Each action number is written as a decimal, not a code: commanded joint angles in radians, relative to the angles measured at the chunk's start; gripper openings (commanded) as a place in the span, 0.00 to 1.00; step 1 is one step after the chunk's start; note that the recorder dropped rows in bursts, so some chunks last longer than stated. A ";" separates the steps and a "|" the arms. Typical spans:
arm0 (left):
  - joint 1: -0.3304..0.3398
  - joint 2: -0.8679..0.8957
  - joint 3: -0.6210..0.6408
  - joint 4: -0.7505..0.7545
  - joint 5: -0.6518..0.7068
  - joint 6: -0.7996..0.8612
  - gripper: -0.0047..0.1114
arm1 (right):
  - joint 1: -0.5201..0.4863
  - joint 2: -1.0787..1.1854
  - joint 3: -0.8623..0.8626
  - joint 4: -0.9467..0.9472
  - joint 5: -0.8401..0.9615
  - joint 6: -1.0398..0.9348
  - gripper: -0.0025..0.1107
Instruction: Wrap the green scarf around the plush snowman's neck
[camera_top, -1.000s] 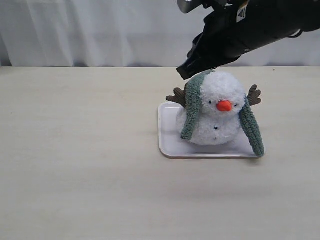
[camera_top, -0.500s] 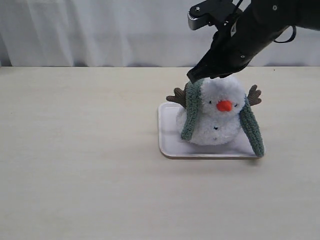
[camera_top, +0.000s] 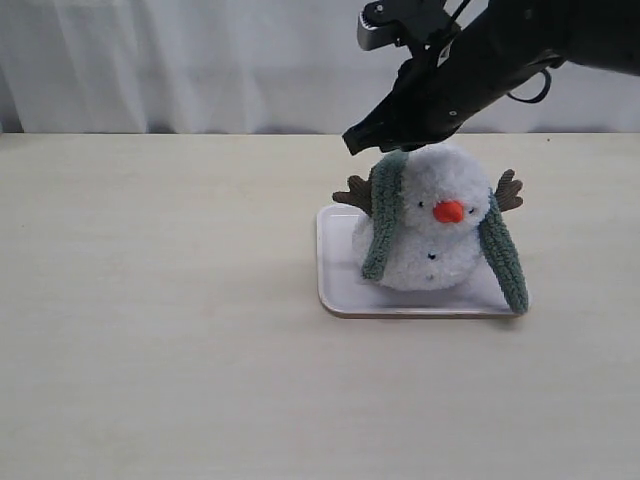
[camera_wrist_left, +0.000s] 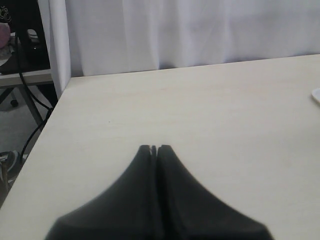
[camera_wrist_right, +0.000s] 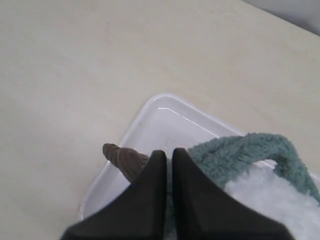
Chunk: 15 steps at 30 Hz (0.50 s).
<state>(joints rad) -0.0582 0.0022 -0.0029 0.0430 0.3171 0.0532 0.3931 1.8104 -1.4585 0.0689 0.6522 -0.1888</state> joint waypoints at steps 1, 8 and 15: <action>-0.007 -0.002 0.003 -0.001 -0.008 -0.003 0.04 | -0.007 0.053 -0.018 0.002 -0.011 -0.006 0.06; -0.007 -0.002 0.003 -0.001 -0.008 -0.003 0.04 | -0.007 0.070 -0.030 -0.101 0.061 0.033 0.06; -0.007 -0.002 0.003 -0.001 -0.008 -0.003 0.04 | -0.007 0.085 -0.064 -0.130 0.192 0.025 0.06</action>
<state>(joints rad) -0.0582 0.0022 -0.0029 0.0430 0.3171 0.0532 0.3931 1.8879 -1.5150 -0.0449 0.8004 -0.1635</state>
